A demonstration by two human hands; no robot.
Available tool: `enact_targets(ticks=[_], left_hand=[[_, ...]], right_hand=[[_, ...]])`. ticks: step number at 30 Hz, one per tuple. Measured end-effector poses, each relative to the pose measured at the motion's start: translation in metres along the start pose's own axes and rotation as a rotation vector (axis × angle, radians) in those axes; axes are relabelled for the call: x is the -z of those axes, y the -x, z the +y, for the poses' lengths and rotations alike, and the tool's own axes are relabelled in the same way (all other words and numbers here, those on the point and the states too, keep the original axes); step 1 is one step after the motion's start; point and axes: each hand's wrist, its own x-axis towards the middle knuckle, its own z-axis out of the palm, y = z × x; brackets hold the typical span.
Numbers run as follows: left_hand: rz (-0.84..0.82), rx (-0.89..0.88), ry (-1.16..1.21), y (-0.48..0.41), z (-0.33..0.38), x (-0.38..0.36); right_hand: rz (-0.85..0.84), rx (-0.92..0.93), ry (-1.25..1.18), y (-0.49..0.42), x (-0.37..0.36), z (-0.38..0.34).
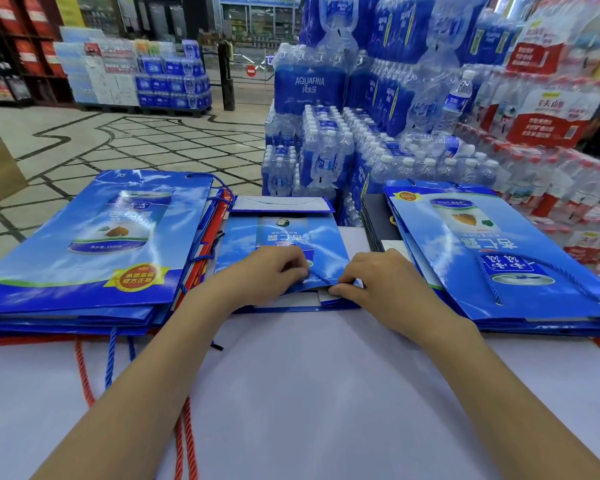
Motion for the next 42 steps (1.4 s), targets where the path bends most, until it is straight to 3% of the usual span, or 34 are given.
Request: enact_targets(ticks=[4,9,14,17,21,24,30,34,39,42], left_hand=[[0.116,0.098,0.198,-0.005,0.001,-0.004],[0.209,0.049,0.097,-0.002,0.002,-0.002],[0.617,-0.039,0.223,-0.002,0.000,0.013],[0.695,-0.033,0.311,0.000,0.003,0.015],[0.717,-0.044,0.276,-0.001,0.003,0.014],[0.703,-0.058,0.115,-0.003,-0.001,0.013],[0.276,0.351,-0.291,-0.006,-0.022,0.001],[0.287,0.340,-0.392,-0.006,-0.020,-0.004],[0.320,0.348,-0.471,-0.003,-0.020,-0.003],[0.361,0.364,-0.440,-0.004,-0.020,0.000]], right_hand=[[-0.036,-0.023,-0.032,0.001,0.004,-0.001],[-0.155,-0.007,0.010,0.002,0.004,-0.001],[-0.109,-0.056,0.080,0.001,0.002,-0.004],[-0.091,-0.065,0.186,-0.004,-0.006,-0.007],[-0.102,-0.129,0.235,-0.006,-0.009,-0.007],[-0.055,-0.235,0.281,-0.004,-0.012,-0.010],[0.014,-0.434,0.402,0.000,-0.016,-0.021],[0.004,-0.475,0.356,-0.001,-0.018,-0.027],[0.100,-0.511,0.183,-0.006,-0.019,-0.023],[0.263,-0.584,-0.210,-0.011,-0.011,-0.015]])
